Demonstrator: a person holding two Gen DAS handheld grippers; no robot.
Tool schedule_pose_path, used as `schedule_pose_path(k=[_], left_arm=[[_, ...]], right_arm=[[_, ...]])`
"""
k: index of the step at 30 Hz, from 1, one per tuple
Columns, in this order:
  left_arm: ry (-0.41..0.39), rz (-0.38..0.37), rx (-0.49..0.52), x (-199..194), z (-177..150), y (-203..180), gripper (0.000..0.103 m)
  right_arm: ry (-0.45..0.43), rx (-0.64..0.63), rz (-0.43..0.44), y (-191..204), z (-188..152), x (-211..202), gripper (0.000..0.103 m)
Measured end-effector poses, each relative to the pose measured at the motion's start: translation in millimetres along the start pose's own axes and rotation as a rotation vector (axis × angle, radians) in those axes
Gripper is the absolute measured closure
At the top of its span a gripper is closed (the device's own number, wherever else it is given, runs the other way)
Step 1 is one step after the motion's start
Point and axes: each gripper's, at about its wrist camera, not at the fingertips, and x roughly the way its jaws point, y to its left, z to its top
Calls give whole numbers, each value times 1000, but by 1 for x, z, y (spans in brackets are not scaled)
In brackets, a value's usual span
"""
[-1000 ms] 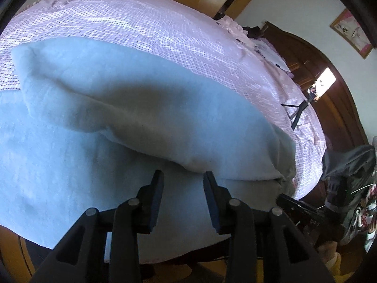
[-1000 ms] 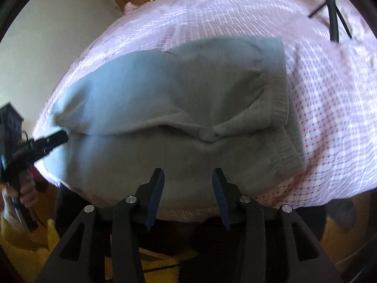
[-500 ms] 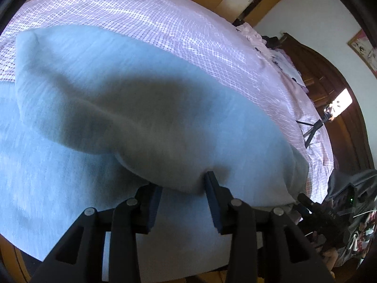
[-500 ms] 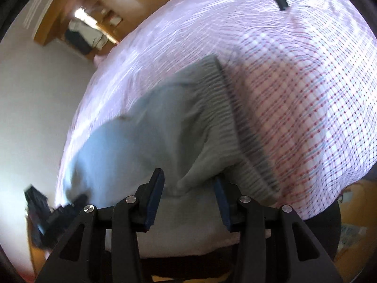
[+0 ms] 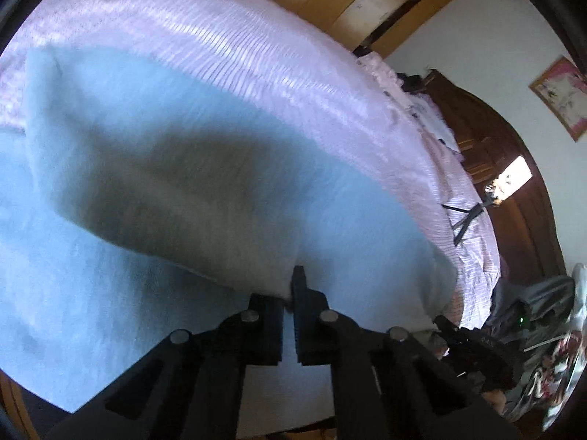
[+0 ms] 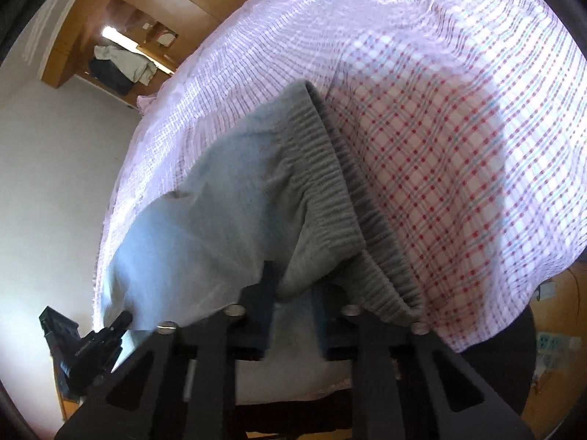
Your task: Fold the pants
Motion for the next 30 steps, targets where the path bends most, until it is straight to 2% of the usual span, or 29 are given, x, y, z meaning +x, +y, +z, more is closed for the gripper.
schedule_pose_path(k=[7, 13, 17, 21, 30], left_arm=[[-53, 1, 70, -48, -10, -24, 100], [-16, 20, 75, -68, -38, -27, 100], [41, 35, 82, -64, -63, -24, 100], [112, 50, 60, -51, -80, -16, 100], [191, 108, 43, -22, -92, -2, 100]], right_arm=[[-88, -80, 48, 15, 2, -44, 103], [-106, -116, 54, 15, -10, -62, 103], [-96, -143, 10, 6, -22, -62, 103], [-69, -112, -10, -13, -30, -56, 103], [-50, -109, -54, -23, -32, -39, 103]])
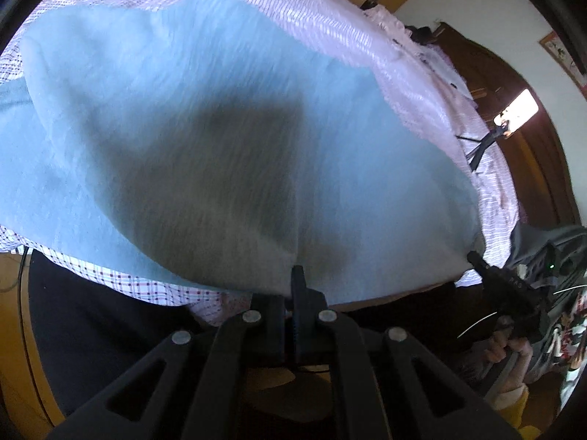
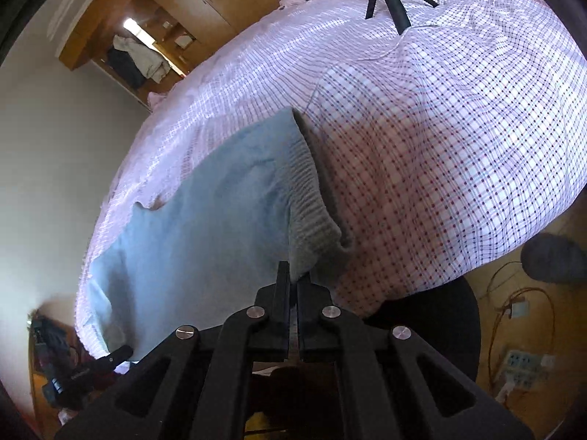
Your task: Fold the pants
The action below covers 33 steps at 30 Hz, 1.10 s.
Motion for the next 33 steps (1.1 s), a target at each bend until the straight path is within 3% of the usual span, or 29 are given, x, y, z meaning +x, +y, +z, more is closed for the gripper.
schedule_pose_path(k=[5, 10, 16, 21, 28, 33], left_arm=[[36, 14, -9, 13, -2, 7, 97], [21, 60, 16, -5, -4, 9, 87], [-82, 170, 36, -50, -9, 25, 84], [-178, 237, -35, -80, -6, 66, 83], [-263, 281, -133, -98, 13, 118, 83], [-289, 300, -163, -106, 23, 143, 83]], right_arm=[[23, -10, -50, -2, -4, 18, 103], [41, -40, -86, 0, -8, 23, 103], [26, -158, -181, 20, -9, 9, 89], [-27, -267, -231, 46, -7, -12, 83], [-19, -391, -190, 99, -8, -13, 79], [81, -519, -99, 159, -17, 21, 76]])
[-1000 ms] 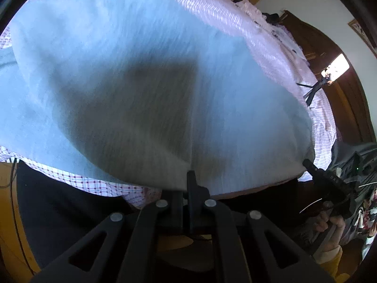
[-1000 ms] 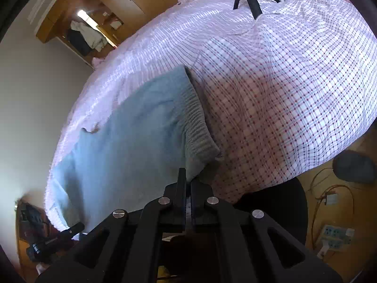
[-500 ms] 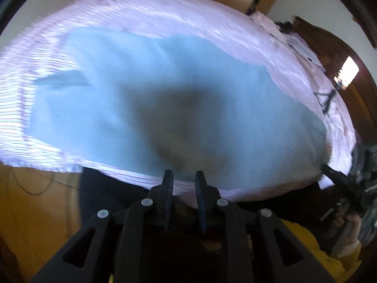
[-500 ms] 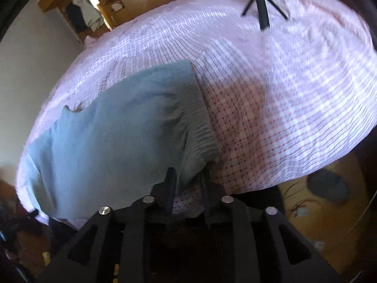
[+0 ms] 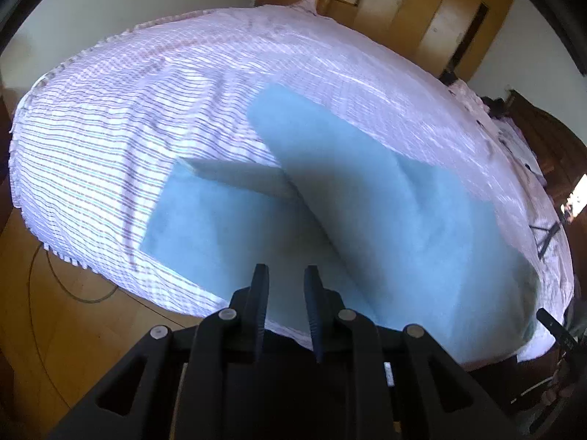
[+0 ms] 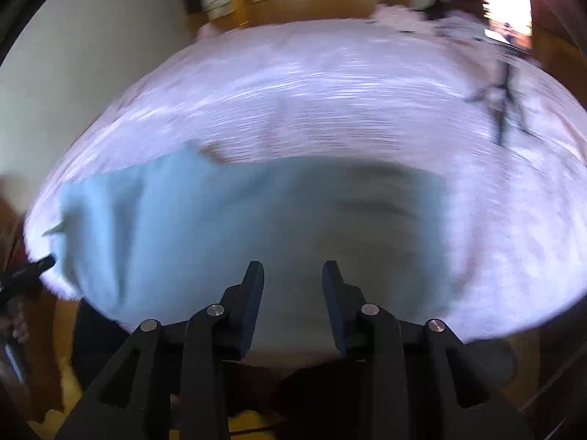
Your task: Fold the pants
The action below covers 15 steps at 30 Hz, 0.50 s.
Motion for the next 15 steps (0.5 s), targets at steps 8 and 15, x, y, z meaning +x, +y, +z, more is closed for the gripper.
schedule_pose_path(k=[8, 15], left_arm=[[-11, 20, -21, -1, 13, 28, 83], [10, 45, -24, 3, 12, 54, 83]], right_arm=[[78, -235, 251, 141, 35, 45, 68], [131, -418, 320, 250, 35, 81, 67]])
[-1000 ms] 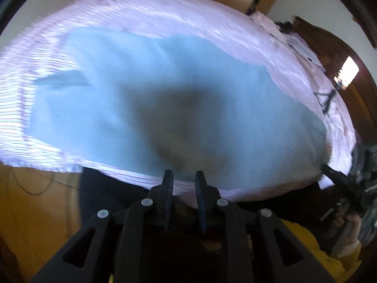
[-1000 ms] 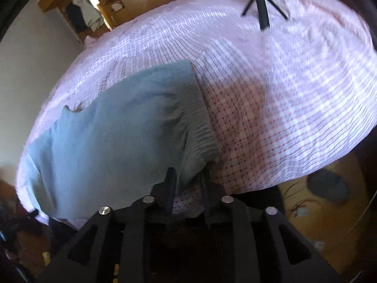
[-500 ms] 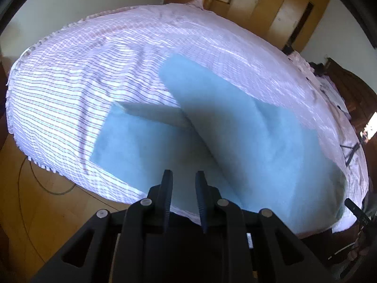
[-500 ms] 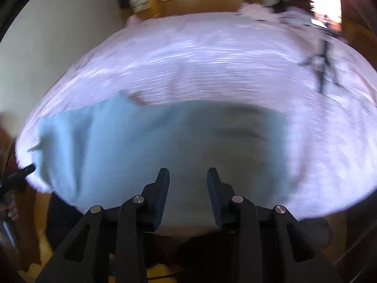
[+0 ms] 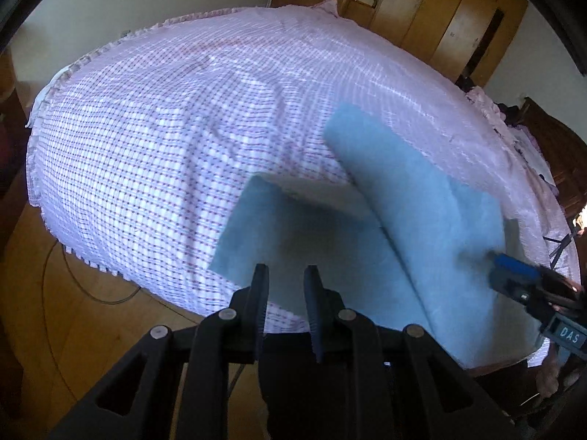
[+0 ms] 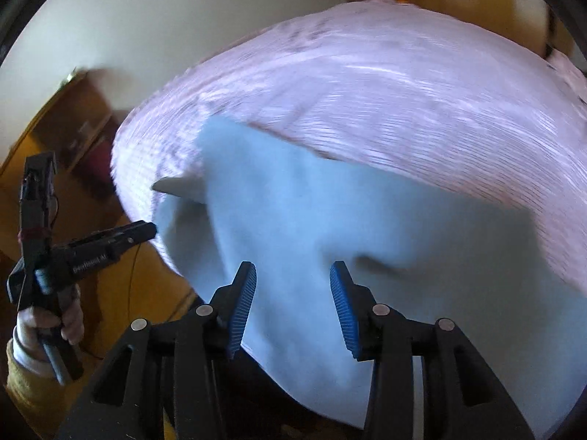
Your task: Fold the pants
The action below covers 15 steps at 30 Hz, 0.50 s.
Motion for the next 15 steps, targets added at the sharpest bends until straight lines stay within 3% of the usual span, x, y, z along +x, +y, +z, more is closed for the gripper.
schedule_pose_path(k=[4, 11, 13, 14, 15], left_arm=[[6, -8, -13, 2, -1, 9, 83], [8, -23, -20, 5, 1, 13, 83], [3, -33, -14, 5, 1, 11, 83], [1, -40, -10, 6, 3, 10, 83], [-2, -48, -4, 6, 4, 8, 83]], right_arm=[[19, -75, -18, 28, 16, 27, 62], [22, -177, -143, 54, 34, 68, 64], [3, -175, -171, 52, 39, 72, 81], [-7, -162, -163, 48, 39, 70, 94], [-18, -137, -138, 42, 40, 65, 100]])
